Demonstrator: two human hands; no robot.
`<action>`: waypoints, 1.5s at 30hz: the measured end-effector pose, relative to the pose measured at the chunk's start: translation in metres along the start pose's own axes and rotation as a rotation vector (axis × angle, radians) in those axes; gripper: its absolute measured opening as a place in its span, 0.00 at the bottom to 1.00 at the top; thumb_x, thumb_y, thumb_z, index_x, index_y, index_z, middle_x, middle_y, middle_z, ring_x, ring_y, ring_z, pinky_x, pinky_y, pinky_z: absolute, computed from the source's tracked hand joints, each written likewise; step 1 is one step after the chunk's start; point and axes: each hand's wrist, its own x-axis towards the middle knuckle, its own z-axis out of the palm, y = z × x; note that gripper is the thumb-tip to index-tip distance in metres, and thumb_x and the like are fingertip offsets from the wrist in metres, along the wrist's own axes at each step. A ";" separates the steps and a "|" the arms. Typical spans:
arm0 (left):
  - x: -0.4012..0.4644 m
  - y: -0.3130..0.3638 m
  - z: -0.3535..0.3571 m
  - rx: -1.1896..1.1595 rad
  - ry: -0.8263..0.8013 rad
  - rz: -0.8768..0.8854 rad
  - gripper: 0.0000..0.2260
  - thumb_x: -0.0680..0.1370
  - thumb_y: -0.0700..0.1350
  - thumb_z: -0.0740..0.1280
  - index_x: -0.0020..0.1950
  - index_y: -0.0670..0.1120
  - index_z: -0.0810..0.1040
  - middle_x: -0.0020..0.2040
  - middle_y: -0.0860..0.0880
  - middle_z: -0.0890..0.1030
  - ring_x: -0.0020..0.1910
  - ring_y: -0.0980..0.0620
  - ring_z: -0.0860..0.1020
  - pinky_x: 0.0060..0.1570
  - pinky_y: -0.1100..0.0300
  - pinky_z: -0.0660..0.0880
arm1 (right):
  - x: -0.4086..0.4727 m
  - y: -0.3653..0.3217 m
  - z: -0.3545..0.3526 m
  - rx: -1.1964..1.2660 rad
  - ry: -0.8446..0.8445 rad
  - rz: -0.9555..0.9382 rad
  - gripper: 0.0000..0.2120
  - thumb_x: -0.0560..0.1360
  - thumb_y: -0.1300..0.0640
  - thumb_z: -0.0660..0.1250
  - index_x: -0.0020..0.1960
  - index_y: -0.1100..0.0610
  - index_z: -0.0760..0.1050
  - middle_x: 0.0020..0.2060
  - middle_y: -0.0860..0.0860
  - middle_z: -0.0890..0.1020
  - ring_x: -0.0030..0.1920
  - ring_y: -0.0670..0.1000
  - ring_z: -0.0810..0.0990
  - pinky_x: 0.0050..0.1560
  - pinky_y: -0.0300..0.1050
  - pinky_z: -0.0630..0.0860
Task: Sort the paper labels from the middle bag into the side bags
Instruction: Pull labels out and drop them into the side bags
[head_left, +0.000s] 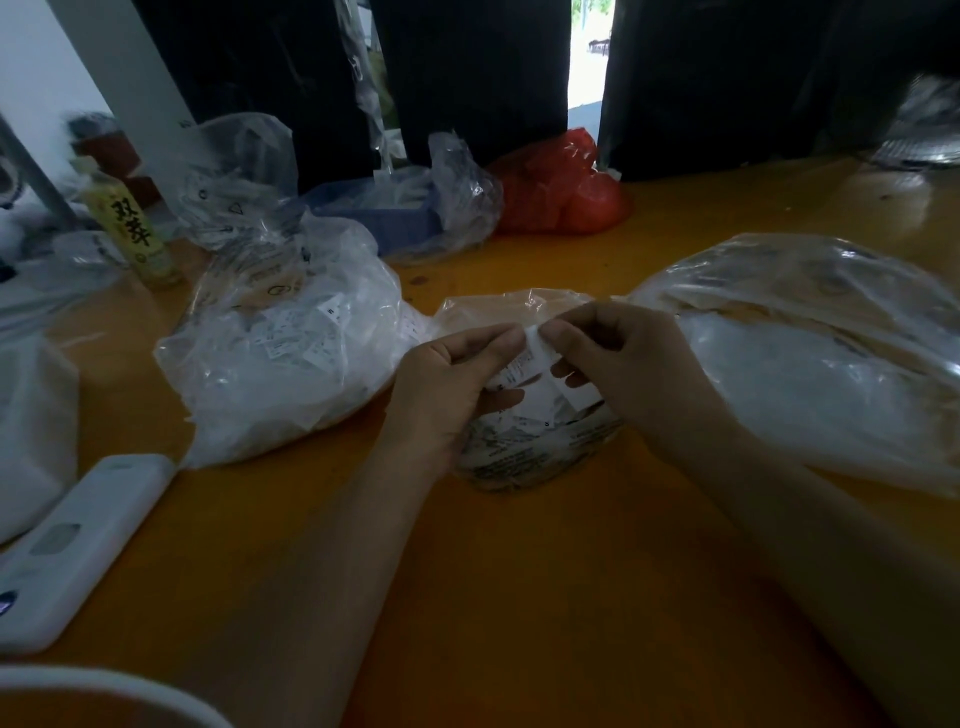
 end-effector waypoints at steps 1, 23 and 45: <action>0.001 0.000 -0.001 -0.010 0.002 -0.004 0.11 0.69 0.51 0.78 0.49 0.51 0.89 0.50 0.48 0.89 0.49 0.51 0.88 0.39 0.64 0.82 | 0.000 0.000 0.000 0.000 -0.005 -0.004 0.02 0.78 0.49 0.70 0.48 0.45 0.80 0.41 0.39 0.85 0.40 0.41 0.84 0.40 0.29 0.77; 0.005 0.051 -0.094 0.989 0.931 0.623 0.14 0.79 0.36 0.65 0.62 0.44 0.85 0.61 0.43 0.85 0.60 0.45 0.81 0.58 0.69 0.71 | 0.015 0.009 -0.070 -1.190 0.079 0.243 0.13 0.79 0.66 0.61 0.35 0.60 0.70 0.30 0.54 0.73 0.29 0.53 0.73 0.27 0.43 0.66; 0.007 0.044 -0.072 1.057 0.894 0.618 0.19 0.81 0.43 0.57 0.67 0.47 0.81 0.65 0.43 0.81 0.69 0.41 0.72 0.67 0.48 0.62 | 0.022 0.023 -0.093 -1.258 -0.002 0.357 0.15 0.77 0.61 0.65 0.33 0.55 0.67 0.30 0.52 0.70 0.37 0.55 0.74 0.39 0.46 0.71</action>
